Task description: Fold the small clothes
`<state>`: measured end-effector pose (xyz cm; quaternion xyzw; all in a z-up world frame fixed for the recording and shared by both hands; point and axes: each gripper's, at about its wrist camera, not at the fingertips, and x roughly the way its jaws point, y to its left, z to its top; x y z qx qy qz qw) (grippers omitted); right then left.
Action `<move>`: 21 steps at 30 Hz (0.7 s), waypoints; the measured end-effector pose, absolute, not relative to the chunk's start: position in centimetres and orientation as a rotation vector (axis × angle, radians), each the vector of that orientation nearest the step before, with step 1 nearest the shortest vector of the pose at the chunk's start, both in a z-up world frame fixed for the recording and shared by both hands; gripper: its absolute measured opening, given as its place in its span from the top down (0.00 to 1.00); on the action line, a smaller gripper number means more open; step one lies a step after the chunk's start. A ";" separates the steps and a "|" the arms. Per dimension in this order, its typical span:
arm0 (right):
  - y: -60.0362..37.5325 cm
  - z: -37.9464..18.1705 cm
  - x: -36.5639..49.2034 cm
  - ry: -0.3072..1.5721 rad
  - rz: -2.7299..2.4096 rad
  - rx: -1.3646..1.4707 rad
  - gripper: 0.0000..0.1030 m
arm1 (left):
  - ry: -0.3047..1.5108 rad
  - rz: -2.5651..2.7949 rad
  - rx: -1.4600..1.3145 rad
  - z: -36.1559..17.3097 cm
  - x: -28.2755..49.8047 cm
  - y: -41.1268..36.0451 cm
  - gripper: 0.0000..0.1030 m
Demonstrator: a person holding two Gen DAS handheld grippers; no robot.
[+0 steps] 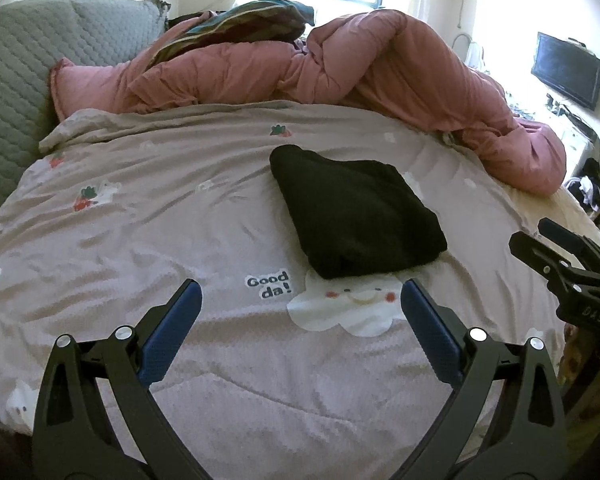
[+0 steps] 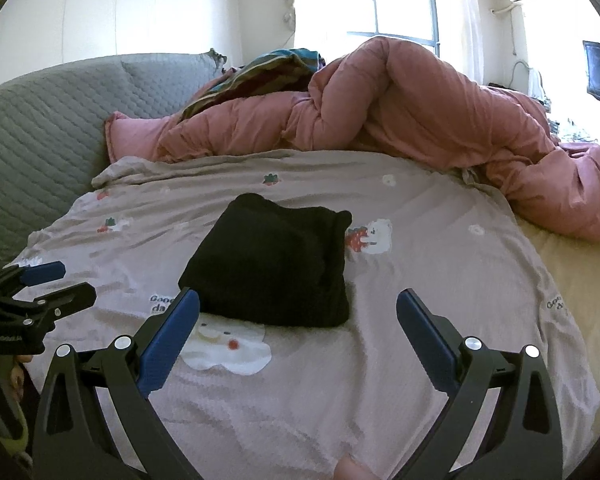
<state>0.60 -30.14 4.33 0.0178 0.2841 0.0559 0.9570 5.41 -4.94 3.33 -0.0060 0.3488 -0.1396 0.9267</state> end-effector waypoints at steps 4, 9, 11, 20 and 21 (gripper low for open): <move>-29.7 3.8 -0.1 0.574 0.093 0.014 0.05 | 0.719 -0.282 -0.021 2.8 4.9 -4.7 0.09; -29.4 2.6 -0.3 0.608 0.089 0.017 0.05 | 0.734 -0.269 -0.022 2.0 4.6 -4.5 0.09; -29.3 2.2 -0.2 0.623 0.090 0.018 0.05 | 0.741 -0.264 -0.022 1.7 4.5 -4.5 0.09; -29.2 0.9 -0.1 0.666 0.076 0.023 0.05 | 0.762 -0.256 -0.026 1.0 4.6 -4.6 0.09; -29.2 0.9 0.0 0.667 0.077 0.023 0.05 | 0.763 -0.255 -0.026 1.0 4.5 -4.6 0.09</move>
